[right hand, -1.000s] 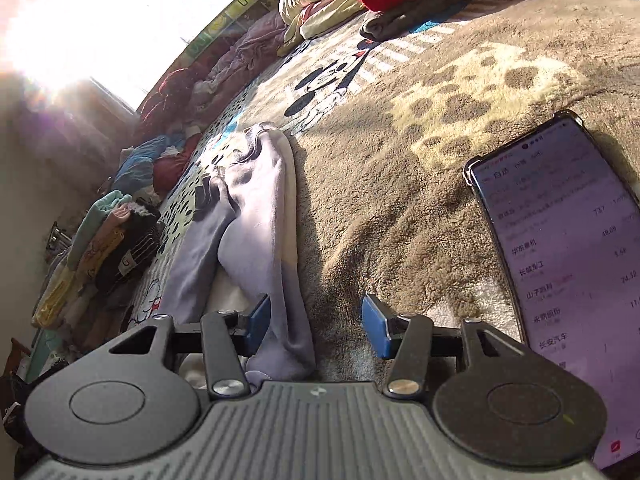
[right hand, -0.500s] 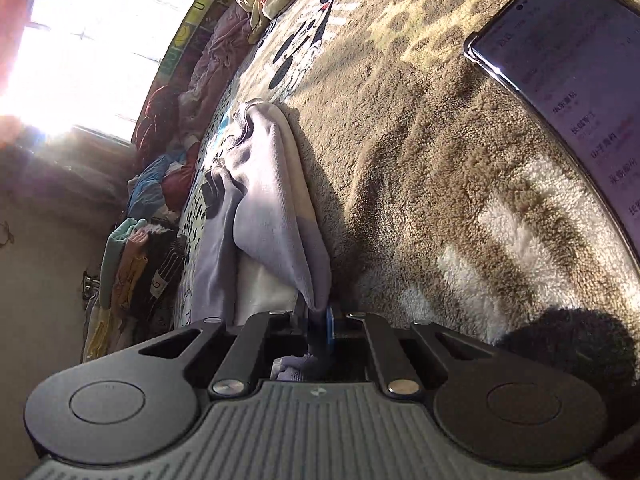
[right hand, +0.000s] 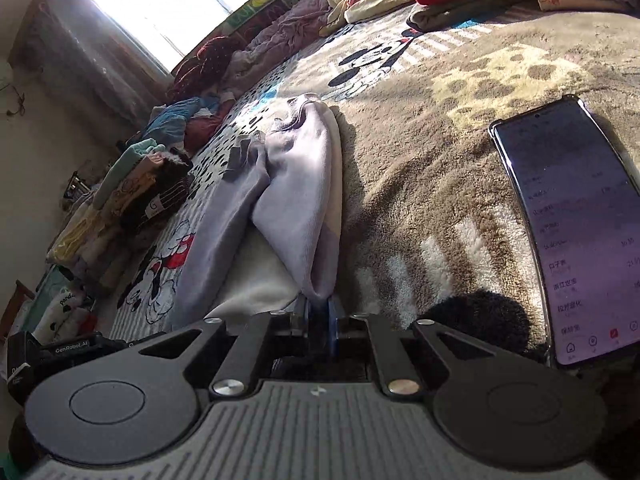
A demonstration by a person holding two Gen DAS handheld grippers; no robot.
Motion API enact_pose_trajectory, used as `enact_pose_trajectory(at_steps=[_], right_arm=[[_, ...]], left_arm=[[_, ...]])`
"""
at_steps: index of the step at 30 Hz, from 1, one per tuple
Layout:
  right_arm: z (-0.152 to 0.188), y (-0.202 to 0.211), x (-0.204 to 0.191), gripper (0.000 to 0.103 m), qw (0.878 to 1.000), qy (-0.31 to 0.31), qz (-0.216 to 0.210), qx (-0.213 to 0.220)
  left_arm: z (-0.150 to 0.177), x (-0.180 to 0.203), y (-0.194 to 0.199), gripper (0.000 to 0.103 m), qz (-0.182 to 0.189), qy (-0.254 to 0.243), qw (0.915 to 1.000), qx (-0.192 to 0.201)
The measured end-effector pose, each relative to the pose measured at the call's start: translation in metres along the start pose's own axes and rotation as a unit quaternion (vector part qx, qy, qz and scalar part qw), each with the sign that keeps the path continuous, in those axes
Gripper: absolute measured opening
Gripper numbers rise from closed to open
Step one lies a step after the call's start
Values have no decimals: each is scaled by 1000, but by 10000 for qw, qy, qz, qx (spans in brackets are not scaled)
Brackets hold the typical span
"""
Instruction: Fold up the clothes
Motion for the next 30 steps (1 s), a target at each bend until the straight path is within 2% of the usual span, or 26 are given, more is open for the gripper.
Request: enact_pose_trajectory(at_steps=[1, 2, 3, 4, 5, 7, 9, 11, 12, 13, 15, 17, 18, 21, 23, 24, 25, 26, 27, 28, 29, 30], right_arm=[[0, 7, -9, 17, 9979, 625, 147, 96], [0, 15, -20, 19, 9906, 1319, 299, 198], [3, 22, -29, 29, 9778, 2027, 432, 297], [9, 26, -36, 40, 9601, 2708, 578, 380], [15, 30, -42, 43, 9376, 3368, 729, 457], [28, 34, -46, 44, 8941, 4345, 949, 527], [43, 29, -45, 45, 8431, 5215, 1215, 499], [56, 20, -37, 45, 7950, 5863, 1503, 414], [65, 14, -32, 45, 7666, 6196, 1644, 368], [70, 9, -28, 45, 7496, 6383, 1710, 371], [78, 3, -23, 45, 7237, 6651, 1793, 409], [81, -2, -22, 47, 7057, 6823, 1836, 527], [82, -5, -23, 47, 6964, 6909, 1847, 589], [81, -15, -30, 47, 6719, 7139, 1818, 764], [79, -20, -35, 46, 6633, 7219, 1760, 892], [79, -22, -36, 45, 6592, 7248, 1747, 977], [81, -23, -37, 45, 6567, 7268, 1735, 1023], [83, -24, -38, 44, 6547, 7284, 1722, 1055], [85, -25, -39, 40, 6526, 7301, 1709, 1087], [87, -26, -39, 35, 6520, 7316, 1666, 1092], [88, -28, -39, 32, 6564, 7298, 1604, 1042], [90, -31, -39, 22, 6622, 7269, 1538, 976]], left_arm=[[0, 10, 6, 50, -93, -692, 9975, 58], [3, 18, 11, 50, -179, -1304, 9913, 92], [6, 25, 15, 50, -267, -1915, 9810, 128], [11, 32, 16, 50, -378, -2530, 9666, 177], [18, 34, 17, 50, -499, -3035, 9513, 209], [34, 36, 16, 50, -685, -4000, 9138, 187], [51, 30, 9, 51, -883, -4872, 8687, 104], [64, 25, 0, 51, -1106, -5642, 8182, 42], [66, 24, -5, 51, -1199, -5927, 7964, 74], [68, 23, -9, 51, -1280, -6195, 7744, 109], [70, 25, -17, 51, -1305, -6610, 7387, 210], [69, 28, -24, 51, -1437, -7029, 6958, 330], [66, 29, -28, 52, -1491, -7136, 6835, 364], [58, 32, -36, 52, -1591, -7347, 6573, 531], [59, 35, -38, 52, -1652, -7487, 6383, 691], [62, 35, -38, 51, -1673, -7524, 6325, 773], [63, 36, -38, 51, -1706, -7529, 6302, 835], [63, 35, -37, 51, -1739, -7499, 6323, 869], [61, 35, -37, 49, -1756, -7459, 6363, 885], [61, 36, -38, 47, -1759, -7456, 6367, 884], [63, 36, -39, 41, -1751, -7479, 6345, 856], [64, 37, -40, 37, -1746, -7507, 6319, 819]])
Point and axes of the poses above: each gripper's, at about its wrist camera, not at the fingertips, and y roughly against the way its jaws point, x to its right, z to its underside, the point moved 10 cm from there along -y, roughly the way its jaws point, and after that the axes turned 7 degrees about -y, right-handed, at the moved point
